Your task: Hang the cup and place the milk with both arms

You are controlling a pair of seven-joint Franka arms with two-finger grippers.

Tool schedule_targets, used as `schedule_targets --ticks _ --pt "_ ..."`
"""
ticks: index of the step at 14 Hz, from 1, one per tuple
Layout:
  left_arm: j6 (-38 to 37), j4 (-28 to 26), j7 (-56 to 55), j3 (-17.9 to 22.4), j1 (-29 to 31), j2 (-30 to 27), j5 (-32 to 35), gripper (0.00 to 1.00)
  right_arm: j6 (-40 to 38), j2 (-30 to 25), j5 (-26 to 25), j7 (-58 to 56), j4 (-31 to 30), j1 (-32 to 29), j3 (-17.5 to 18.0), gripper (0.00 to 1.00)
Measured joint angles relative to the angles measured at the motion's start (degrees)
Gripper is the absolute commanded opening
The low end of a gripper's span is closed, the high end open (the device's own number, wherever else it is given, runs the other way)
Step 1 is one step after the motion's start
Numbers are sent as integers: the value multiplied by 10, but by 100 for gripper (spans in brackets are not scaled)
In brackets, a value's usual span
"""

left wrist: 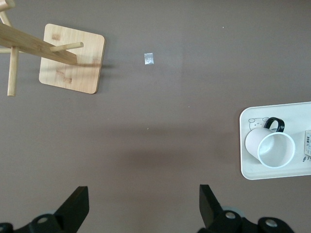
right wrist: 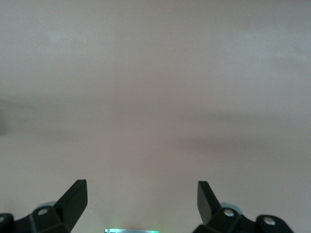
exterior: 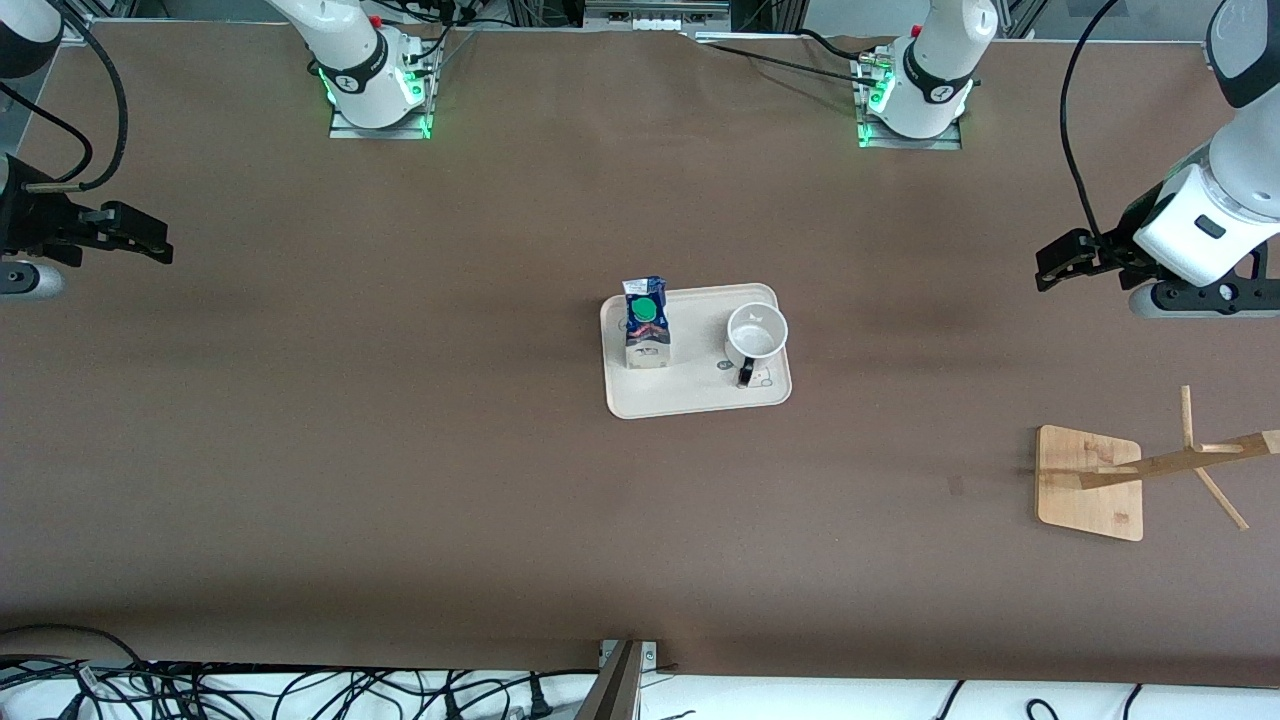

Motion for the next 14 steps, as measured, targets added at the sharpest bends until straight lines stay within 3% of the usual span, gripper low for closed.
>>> schedule_targets --ticks 8,14 --pt "0 0 0 1 0 0 0 100 -4 1 5 -1 0 12 7 100" --pt "0 0 0 1 0 0 0 100 7 25 6 92 -1 137 18 100"
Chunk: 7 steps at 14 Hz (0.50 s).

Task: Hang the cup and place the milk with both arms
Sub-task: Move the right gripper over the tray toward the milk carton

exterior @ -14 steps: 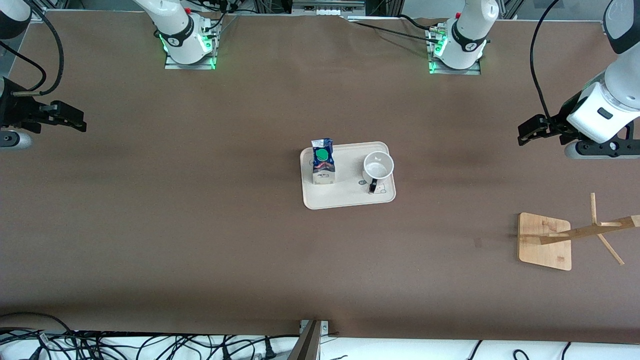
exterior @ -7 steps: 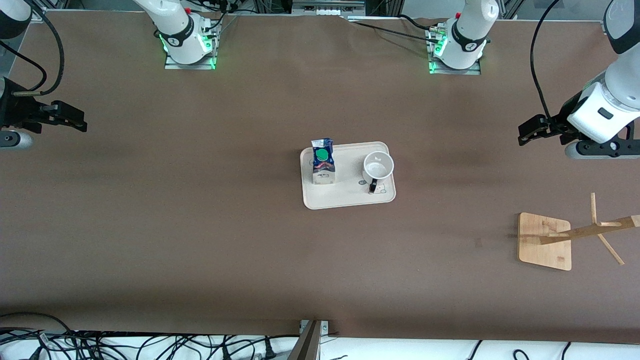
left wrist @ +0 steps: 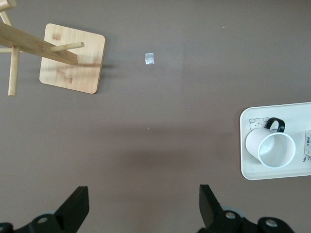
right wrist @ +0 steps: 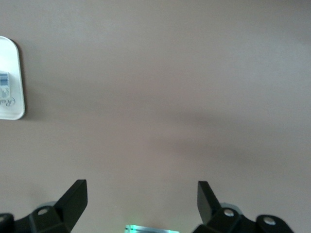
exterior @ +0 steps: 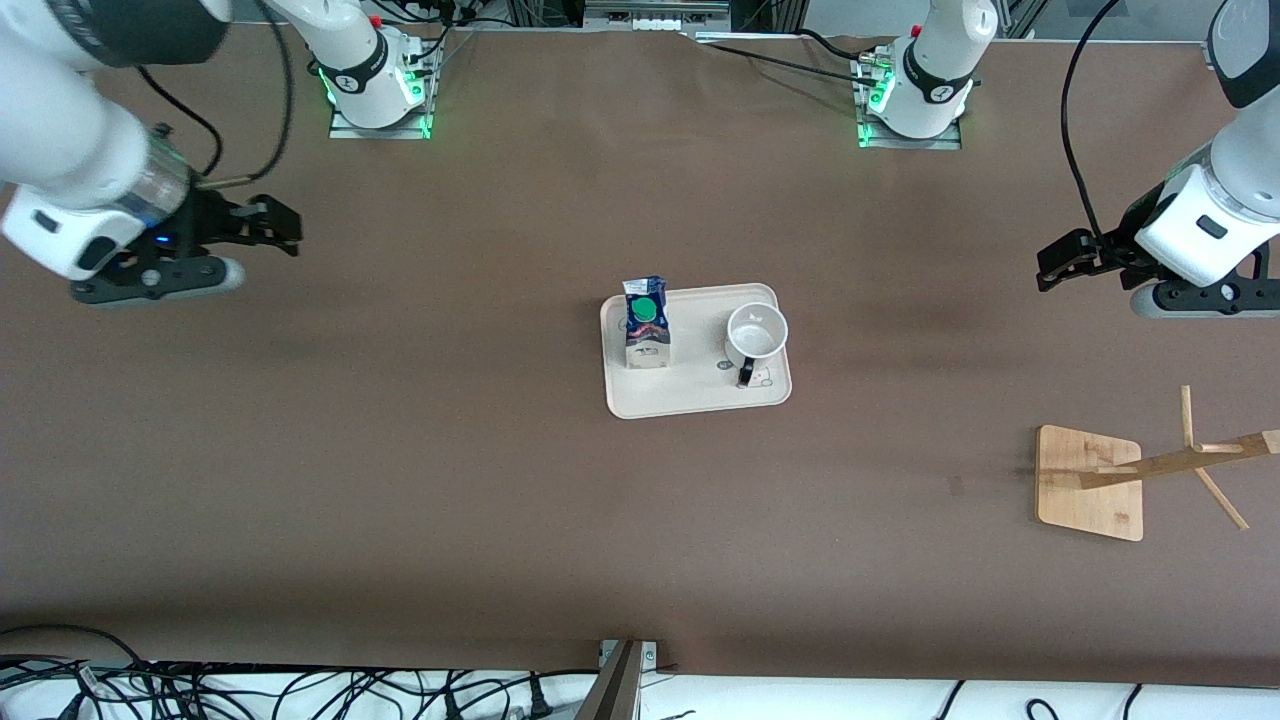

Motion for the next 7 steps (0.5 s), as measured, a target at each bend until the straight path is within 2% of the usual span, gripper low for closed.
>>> schedule_targets --ticks 2,5,7 --pt "0 0 0 0 0 0 0 100 25 23 4 49 -1 31 1 100" --pt "0 0 0 0 0 0 0 100 73 65 86 83 -1 46 1 100" --pt "0 0 0 0 0 0 0 100 92 84 117 83 -1 51 0 100"
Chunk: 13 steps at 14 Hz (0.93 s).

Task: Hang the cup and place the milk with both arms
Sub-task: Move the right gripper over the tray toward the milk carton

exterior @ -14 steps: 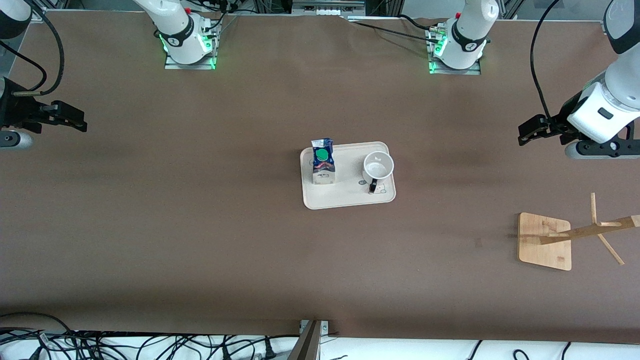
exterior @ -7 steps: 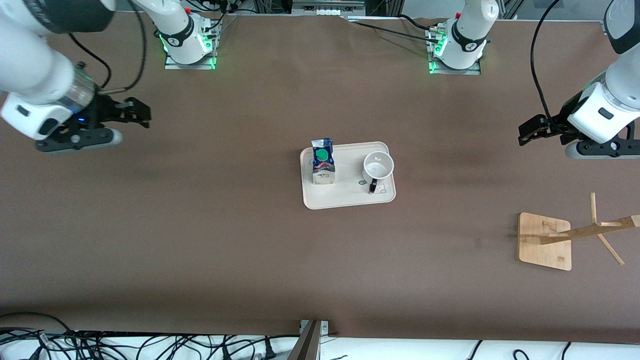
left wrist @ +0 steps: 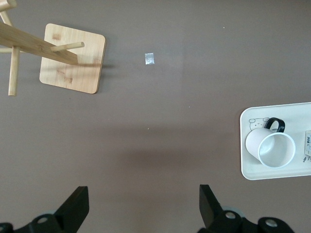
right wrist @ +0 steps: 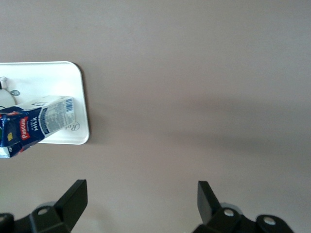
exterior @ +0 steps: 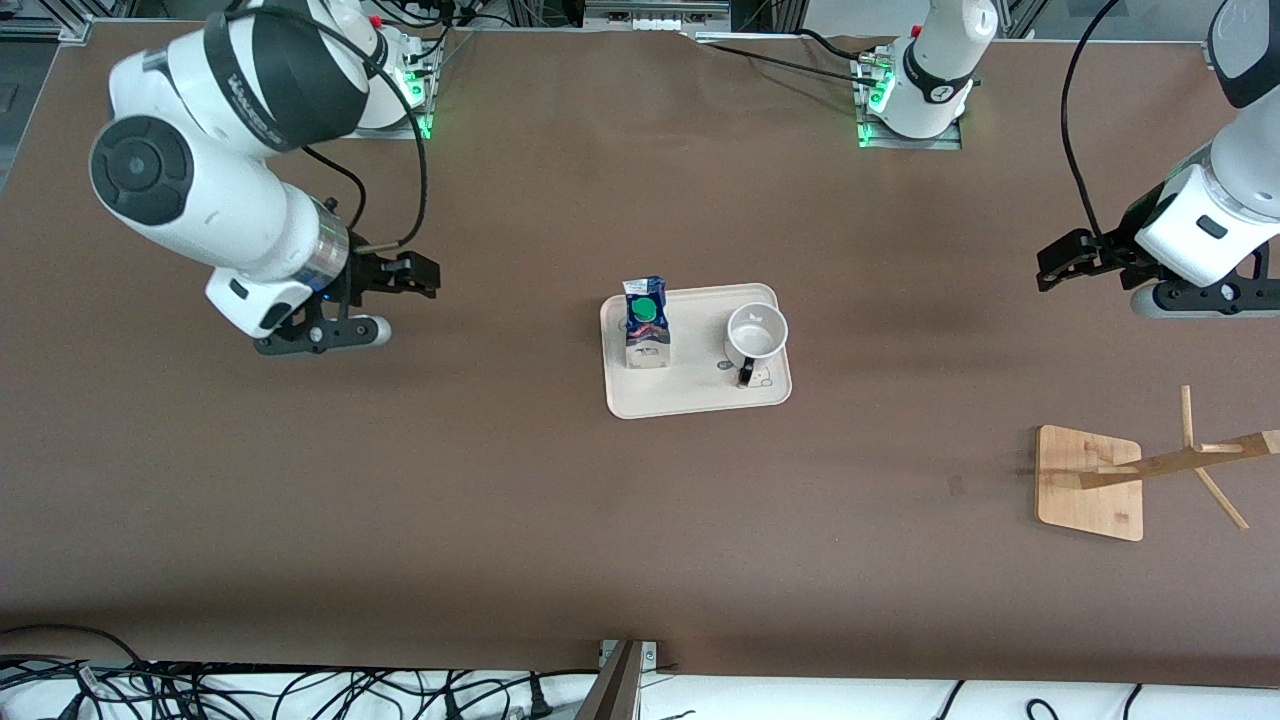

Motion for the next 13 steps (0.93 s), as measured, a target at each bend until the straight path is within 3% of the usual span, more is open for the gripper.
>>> schedule_targets --ticks 3,7,10,13 --pt "0 0 0 0 0 0 0 100 8 13 5 56 0 35 0 100" --pt "0 0 0 0 0 0 0 100 66 53 1 165 19 128 -6 100" --pt "0 0 0 0 0 0 0 100 73 92 -4 195 59 214 -46 100" --pt "0 0 0 0 0 0 0 100 96 112 -4 213 75 247 -61 100"
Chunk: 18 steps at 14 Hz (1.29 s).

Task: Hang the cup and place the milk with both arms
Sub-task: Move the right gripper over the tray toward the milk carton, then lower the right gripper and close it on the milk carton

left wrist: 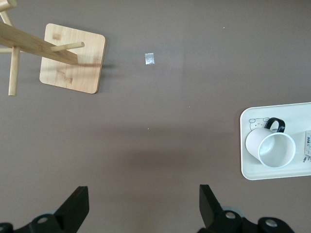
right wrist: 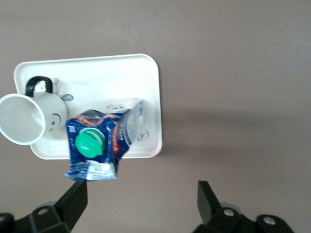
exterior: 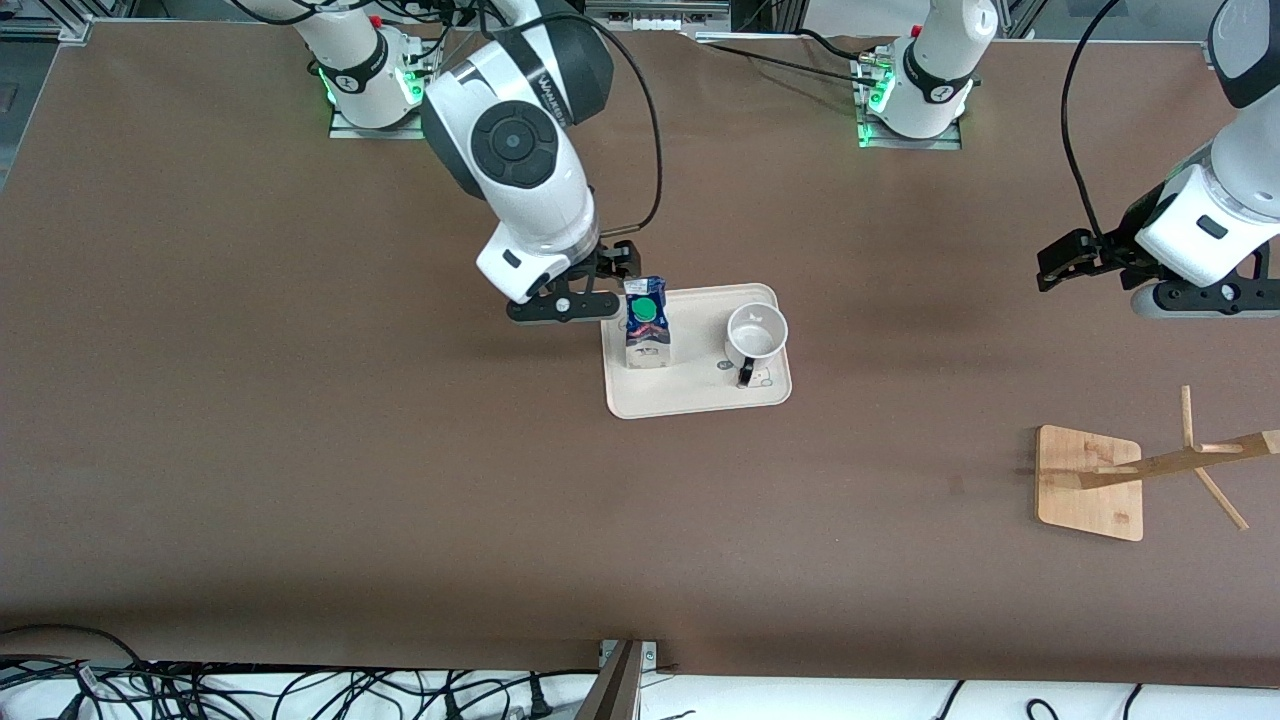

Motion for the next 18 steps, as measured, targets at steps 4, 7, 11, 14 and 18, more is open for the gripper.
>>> schedule_targets --ticks 4,7,11,14,18 --pt "0 0 0 0 0 0 0 100 44 32 0 53 5 24 -4 100" --pt "0 0 0 0 0 0 0 100 68 64 14 87 22 38 -4 100" --pt "0 0 0 0 1 0 0 100 81 79 22 92 34 40 -5 100" --pt "0 0 0 1 1 0 0 100 83 86 22 92 34 42 -5 100" --pt "0 0 0 1 1 0 0 100 96 99 22 92 34 47 -4 100"
